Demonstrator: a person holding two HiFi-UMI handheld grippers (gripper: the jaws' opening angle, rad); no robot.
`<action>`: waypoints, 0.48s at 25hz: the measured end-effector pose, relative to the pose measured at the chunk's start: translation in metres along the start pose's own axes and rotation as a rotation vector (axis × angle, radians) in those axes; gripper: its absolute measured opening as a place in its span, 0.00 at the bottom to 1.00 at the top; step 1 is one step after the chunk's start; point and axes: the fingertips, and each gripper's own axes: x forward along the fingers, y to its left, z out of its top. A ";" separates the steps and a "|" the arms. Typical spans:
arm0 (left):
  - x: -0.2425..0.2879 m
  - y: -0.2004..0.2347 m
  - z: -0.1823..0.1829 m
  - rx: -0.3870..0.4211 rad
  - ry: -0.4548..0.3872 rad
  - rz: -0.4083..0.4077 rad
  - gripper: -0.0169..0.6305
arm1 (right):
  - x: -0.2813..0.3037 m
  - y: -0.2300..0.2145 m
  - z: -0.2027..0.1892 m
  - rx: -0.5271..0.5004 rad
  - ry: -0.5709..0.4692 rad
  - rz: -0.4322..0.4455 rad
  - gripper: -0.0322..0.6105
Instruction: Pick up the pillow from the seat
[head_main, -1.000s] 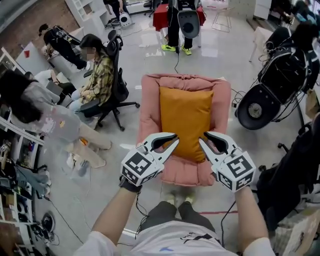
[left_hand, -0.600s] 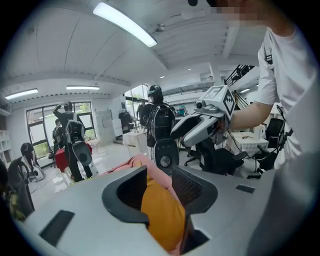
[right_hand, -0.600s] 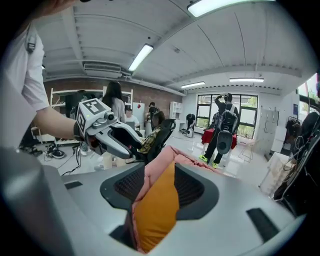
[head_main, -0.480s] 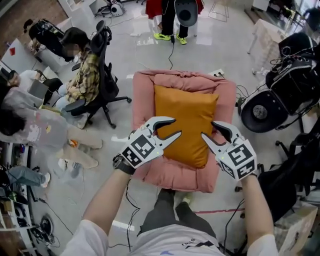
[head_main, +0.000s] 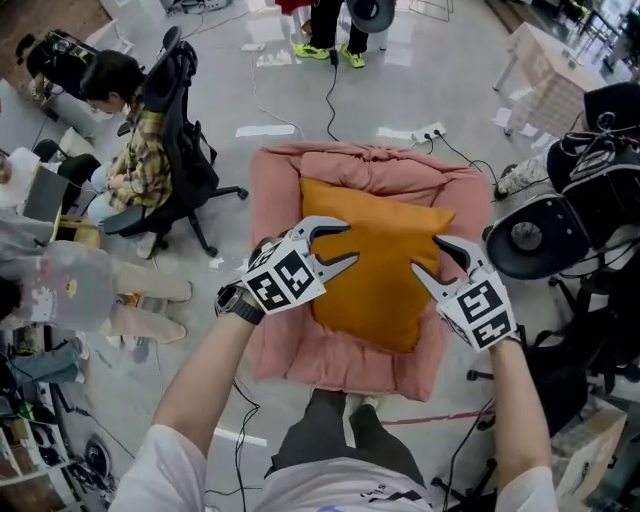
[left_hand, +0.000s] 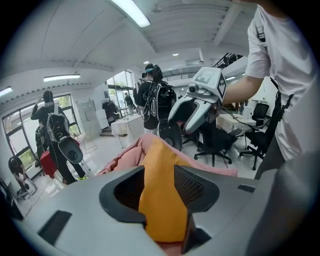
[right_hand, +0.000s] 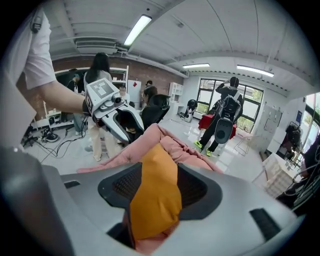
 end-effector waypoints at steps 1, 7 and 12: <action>0.007 0.007 -0.008 0.011 0.017 -0.016 0.31 | 0.009 -0.005 -0.003 -0.007 0.019 0.003 0.39; 0.043 0.051 -0.057 0.058 0.094 -0.088 0.37 | 0.056 -0.029 -0.019 -0.073 0.121 0.042 0.44; 0.066 0.084 -0.090 0.064 0.156 -0.153 0.45 | 0.081 -0.050 -0.032 -0.107 0.199 0.077 0.50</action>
